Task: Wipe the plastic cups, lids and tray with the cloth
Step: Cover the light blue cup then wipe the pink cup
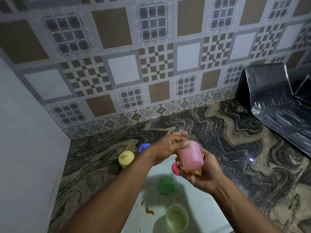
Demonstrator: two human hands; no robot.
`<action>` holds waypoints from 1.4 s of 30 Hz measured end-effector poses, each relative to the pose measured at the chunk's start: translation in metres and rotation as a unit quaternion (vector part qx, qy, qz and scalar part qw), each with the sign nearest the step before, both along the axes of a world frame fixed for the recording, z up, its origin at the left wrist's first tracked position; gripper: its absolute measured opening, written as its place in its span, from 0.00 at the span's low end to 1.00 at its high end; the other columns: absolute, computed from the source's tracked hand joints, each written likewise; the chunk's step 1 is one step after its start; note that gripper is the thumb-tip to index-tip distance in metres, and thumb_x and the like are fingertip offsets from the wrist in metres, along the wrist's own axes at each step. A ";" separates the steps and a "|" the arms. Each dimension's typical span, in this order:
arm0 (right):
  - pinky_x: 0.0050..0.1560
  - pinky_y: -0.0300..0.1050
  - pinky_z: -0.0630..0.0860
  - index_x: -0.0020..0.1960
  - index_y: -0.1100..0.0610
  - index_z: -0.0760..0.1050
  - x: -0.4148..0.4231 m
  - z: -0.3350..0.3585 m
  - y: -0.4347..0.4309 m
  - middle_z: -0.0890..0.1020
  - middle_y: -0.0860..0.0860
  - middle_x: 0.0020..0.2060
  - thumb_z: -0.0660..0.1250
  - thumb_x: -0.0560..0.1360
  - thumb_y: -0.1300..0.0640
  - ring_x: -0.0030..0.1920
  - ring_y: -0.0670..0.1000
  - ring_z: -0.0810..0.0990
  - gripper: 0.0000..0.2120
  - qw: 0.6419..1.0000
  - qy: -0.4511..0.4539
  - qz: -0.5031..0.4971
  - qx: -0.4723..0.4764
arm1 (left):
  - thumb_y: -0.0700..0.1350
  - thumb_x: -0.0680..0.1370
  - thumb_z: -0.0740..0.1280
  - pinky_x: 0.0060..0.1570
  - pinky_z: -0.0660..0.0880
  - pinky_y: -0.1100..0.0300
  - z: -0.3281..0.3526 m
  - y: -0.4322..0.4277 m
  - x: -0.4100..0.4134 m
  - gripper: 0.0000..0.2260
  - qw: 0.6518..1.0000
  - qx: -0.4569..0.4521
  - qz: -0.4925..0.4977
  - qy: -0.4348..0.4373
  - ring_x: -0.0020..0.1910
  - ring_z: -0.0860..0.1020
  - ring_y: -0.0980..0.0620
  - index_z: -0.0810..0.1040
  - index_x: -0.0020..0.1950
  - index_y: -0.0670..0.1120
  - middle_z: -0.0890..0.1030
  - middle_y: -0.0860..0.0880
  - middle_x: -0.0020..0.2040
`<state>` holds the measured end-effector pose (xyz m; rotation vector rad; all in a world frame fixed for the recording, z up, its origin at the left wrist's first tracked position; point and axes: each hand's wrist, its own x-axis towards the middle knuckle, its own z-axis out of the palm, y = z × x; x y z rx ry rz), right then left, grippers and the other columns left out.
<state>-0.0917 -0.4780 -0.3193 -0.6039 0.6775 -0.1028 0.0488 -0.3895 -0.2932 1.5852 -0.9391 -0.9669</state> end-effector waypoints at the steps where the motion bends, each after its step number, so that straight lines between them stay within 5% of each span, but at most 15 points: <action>1: 0.39 0.53 0.81 0.53 0.66 0.81 0.002 0.000 -0.001 0.82 0.66 0.43 0.60 0.78 0.43 0.40 0.62 0.81 0.25 0.999 0.012 -0.035 -0.033 | 0.41 0.81 0.66 0.52 0.73 0.74 0.002 -0.001 -0.001 0.12 1.000 0.009 0.002 -0.013 0.67 0.70 0.58 0.81 0.61 0.36 0.69 0.45 0.72; 5: 0.37 0.55 0.81 0.56 0.61 0.80 0.013 -0.001 -0.005 0.82 0.69 0.52 0.59 0.81 0.41 0.44 0.63 0.82 0.24 0.969 0.047 -0.123 -0.208 | 0.42 0.79 0.70 0.56 0.70 0.69 0.011 -0.009 -0.002 0.10 0.997 -0.003 0.012 -0.078 0.67 0.70 0.55 0.84 0.57 0.38 0.72 0.45 0.69; 10: 0.39 0.51 0.80 0.42 0.66 0.84 0.003 0.014 0.003 0.82 0.63 0.39 0.62 0.71 0.47 0.37 0.61 0.80 0.22 1.000 0.008 0.013 0.005 | 0.39 0.81 0.67 0.49 0.74 0.73 0.011 -0.002 -0.004 0.09 0.999 -0.032 -0.002 -0.010 0.63 0.73 0.66 0.82 0.58 0.37 0.67 0.49 0.75; 12: 0.42 0.51 0.78 0.43 0.66 0.84 0.004 0.010 0.003 0.82 0.63 0.38 0.61 0.72 0.48 0.35 0.61 0.81 0.22 1.000 0.004 -0.010 -0.028 | 0.42 0.80 0.68 0.51 0.74 0.72 0.012 0.002 -0.005 0.11 1.000 -0.021 0.003 -0.005 0.61 0.73 0.70 0.82 0.59 0.36 0.70 0.47 0.73; 17: 0.41 0.55 0.79 0.55 0.61 0.80 0.017 0.012 -0.002 0.85 0.65 0.47 0.59 0.80 0.41 0.42 0.64 0.83 0.24 0.972 0.039 -0.118 -0.201 | 0.44 0.78 0.72 0.60 0.69 0.63 0.031 0.000 -0.004 0.09 0.995 -0.019 0.007 -0.097 0.65 0.71 0.60 0.86 0.53 0.40 0.73 0.48 0.70; 21: 0.41 0.51 0.78 0.49 0.63 0.80 0.011 0.025 0.006 0.81 0.62 0.41 0.63 0.76 0.45 0.37 0.60 0.80 0.20 0.999 0.027 -0.001 -0.019 | 0.40 0.80 0.69 0.60 0.71 0.64 0.023 -0.001 -0.005 0.08 0.997 -0.059 -0.001 -0.040 0.70 0.70 0.57 0.84 0.54 0.37 0.67 0.53 0.75; 23: 0.42 0.49 0.77 0.48 0.63 0.80 0.009 0.024 0.007 0.80 0.61 0.40 0.64 0.73 0.48 0.36 0.60 0.79 0.18 1.000 0.028 0.006 -0.010 | 0.40 0.81 0.67 0.58 0.74 0.66 0.016 0.001 -0.004 0.09 0.998 -0.055 0.012 -0.008 0.67 0.72 0.63 0.83 0.55 0.35 0.68 0.50 0.76; 26: 0.41 0.52 0.76 0.50 0.61 0.78 0.013 0.022 0.000 0.81 0.62 0.41 0.61 0.77 0.46 0.38 0.61 0.80 0.18 0.990 0.049 -0.063 -0.117 | 0.42 0.81 0.68 0.54 0.68 0.78 0.018 0.004 -0.003 0.08 0.997 -0.026 0.008 -0.067 0.59 0.70 0.77 0.85 0.51 0.39 0.73 0.45 0.71; 29: 0.38 0.51 0.77 0.49 0.58 0.78 0.018 0.024 -0.006 0.81 0.61 0.42 0.60 0.80 0.44 0.39 0.59 0.79 0.18 0.963 0.073 -0.125 -0.228 | 0.44 0.77 0.73 0.62 0.71 0.63 0.028 0.000 -0.004 0.04 0.994 -0.021 -0.007 -0.107 0.65 0.72 0.64 0.86 0.46 0.45 0.73 0.47 0.69; 32: 0.40 0.51 0.76 0.48 0.61 0.83 0.017 0.030 0.001 0.82 0.62 0.41 0.61 0.76 0.46 0.37 0.61 0.80 0.20 0.996 0.031 -0.027 -0.082 | 0.39 0.78 0.71 0.64 0.73 0.51 0.030 0.001 -0.005 0.04 0.997 -0.054 -0.025 -0.054 0.68 0.73 0.54 0.86 0.47 0.44 0.70 0.49 0.73; 36: 0.37 0.50 0.81 0.45 0.65 0.84 0.013 0.028 -0.005 0.83 0.62 0.43 0.60 0.76 0.47 0.36 0.61 0.82 0.23 0.999 -0.006 0.018 0.037 | 0.39 0.80 0.66 0.35 0.79 0.62 0.020 0.005 -0.006 0.10 0.978 -0.106 0.048 0.174 0.37 0.81 0.55 0.81 0.58 0.37 0.76 0.45 0.62; 38: 0.44 0.57 0.82 0.57 0.64 0.82 0.014 0.028 -0.012 0.83 0.63 0.54 0.57 0.78 0.48 0.51 0.65 0.83 0.23 0.999 -0.016 -0.039 0.033 | 0.44 0.76 0.70 0.43 0.80 0.58 0.012 0.004 -0.003 0.13 0.964 -0.137 0.113 0.197 0.42 0.78 0.50 0.84 0.58 0.41 0.79 0.41 0.54; 40: 0.50 0.62 0.81 0.66 0.62 0.77 0.019 0.026 -0.016 0.81 0.64 0.62 0.54 0.81 0.47 0.63 0.67 0.78 0.25 0.995 -0.014 -0.102 0.016 | 0.42 0.75 0.72 0.58 0.78 0.55 0.005 0.000 -0.002 0.11 0.963 -0.160 0.179 0.120 0.53 0.80 0.52 0.85 0.56 0.43 0.82 0.43 0.58; 42: 0.49 0.63 0.81 0.68 0.63 0.74 0.024 0.029 -0.013 0.81 0.67 0.57 0.54 0.82 0.46 0.58 0.67 0.80 0.25 0.991 -0.009 -0.136 -0.015 | 0.40 0.76 0.74 0.61 0.77 0.58 0.000 -0.004 -0.007 0.10 0.964 -0.165 0.206 0.003 0.60 0.80 0.56 0.84 0.56 0.39 0.80 0.45 0.65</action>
